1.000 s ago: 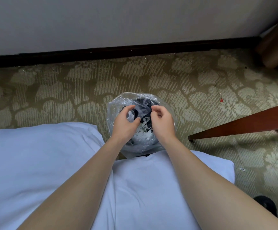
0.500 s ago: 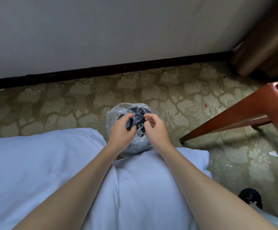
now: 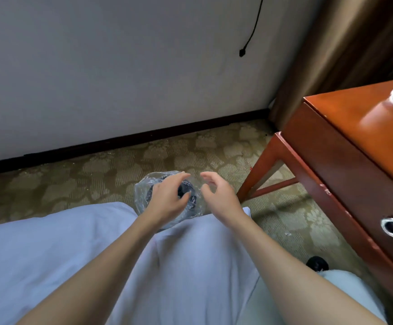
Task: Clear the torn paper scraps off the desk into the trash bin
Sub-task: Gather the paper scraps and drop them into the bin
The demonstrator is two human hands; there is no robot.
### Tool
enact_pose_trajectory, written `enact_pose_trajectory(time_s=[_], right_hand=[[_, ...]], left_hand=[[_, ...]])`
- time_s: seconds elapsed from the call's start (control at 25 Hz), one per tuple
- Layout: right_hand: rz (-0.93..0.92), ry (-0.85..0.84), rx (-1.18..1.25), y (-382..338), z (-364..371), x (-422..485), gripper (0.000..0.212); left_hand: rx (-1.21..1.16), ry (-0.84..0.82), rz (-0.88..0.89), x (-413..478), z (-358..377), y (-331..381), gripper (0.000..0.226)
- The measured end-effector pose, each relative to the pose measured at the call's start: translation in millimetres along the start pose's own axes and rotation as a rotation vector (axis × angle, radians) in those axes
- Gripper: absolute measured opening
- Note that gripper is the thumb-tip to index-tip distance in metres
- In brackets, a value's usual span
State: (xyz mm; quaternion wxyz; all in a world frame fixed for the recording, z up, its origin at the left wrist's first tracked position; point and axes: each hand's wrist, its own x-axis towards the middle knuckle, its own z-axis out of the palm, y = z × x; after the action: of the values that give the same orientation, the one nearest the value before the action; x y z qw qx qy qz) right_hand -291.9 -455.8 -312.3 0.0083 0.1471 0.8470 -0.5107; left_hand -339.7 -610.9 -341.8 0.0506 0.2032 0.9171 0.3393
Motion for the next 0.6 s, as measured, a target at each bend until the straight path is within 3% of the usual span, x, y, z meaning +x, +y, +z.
enact_pose_trajectory(time_s=[0.6], right_hand=[[-0.214,0.208,-0.299,-57,-161,-117,0.042]], left_hand=[[0.116,0.03,0.33,-35,-40,184,0.05]])
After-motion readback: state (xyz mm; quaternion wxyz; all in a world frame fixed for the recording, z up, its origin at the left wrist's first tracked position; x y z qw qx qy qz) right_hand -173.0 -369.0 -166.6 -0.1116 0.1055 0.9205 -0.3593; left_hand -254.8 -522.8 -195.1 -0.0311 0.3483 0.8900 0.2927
